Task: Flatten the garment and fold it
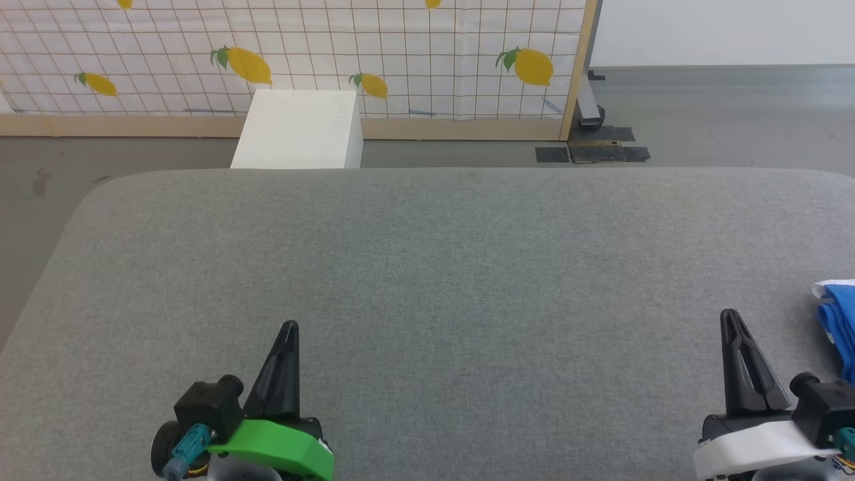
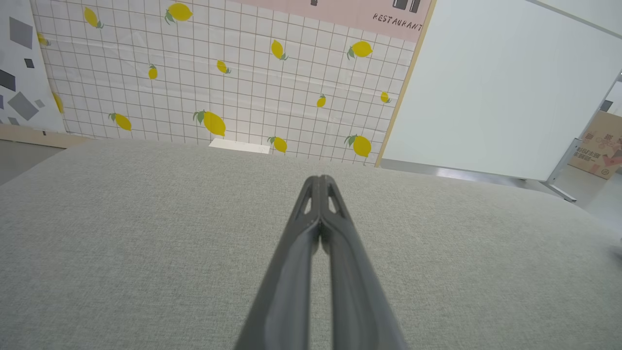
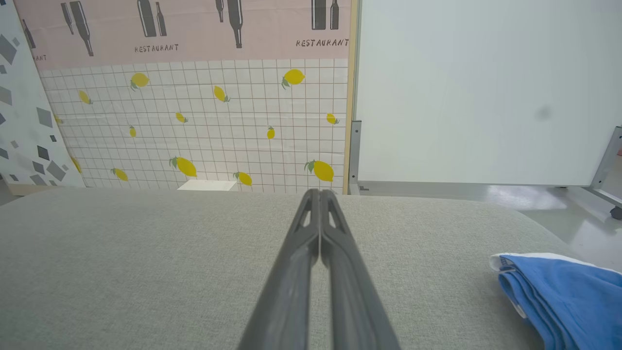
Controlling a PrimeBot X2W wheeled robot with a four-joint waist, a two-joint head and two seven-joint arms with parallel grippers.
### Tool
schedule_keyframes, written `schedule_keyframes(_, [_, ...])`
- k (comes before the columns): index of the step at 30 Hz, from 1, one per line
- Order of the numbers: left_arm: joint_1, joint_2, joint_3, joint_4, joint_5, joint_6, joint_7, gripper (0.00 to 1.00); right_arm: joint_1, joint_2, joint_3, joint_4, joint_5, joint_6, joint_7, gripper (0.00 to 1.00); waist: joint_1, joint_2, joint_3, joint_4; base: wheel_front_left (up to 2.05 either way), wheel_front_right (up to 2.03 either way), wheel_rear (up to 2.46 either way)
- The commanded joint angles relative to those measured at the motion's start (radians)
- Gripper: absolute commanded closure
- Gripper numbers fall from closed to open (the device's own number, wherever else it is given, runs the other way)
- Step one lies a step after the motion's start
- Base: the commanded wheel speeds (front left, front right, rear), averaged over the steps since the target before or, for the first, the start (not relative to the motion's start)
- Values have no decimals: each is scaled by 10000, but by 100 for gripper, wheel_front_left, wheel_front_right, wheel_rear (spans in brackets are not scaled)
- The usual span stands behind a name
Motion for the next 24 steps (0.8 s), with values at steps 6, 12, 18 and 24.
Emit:
schedule_keyframes(6, [-26, -6, 98, -80, 287, 90, 160, 100, -97, 3, 101, -26, -60, -2, 158, 100, 1, 0, 8, -16, 0, 0, 0])
schedule_keyframes(12, [-38, -8, 149, -129, 412, 129, 281, 100, -138, 5, 162, -37, -90, -2, 274, 100, 1, 0, 15, -30, 0, 0, 0])
schedule_keyframes(18, [-49, -11, 202, -179, 542, 169, 407, 100, -181, 6, 224, -48, -121, -3, 395, 100, 1, 0, 23, -45, 0, 0, 0])
schedule_keyframes(24, [-68, -15, 287, -261, 750, 232, 608, 100, -250, 9, 325, -66, -172, -4, 588, 100, 1, 0, 35, -68, 0, 0, 0])
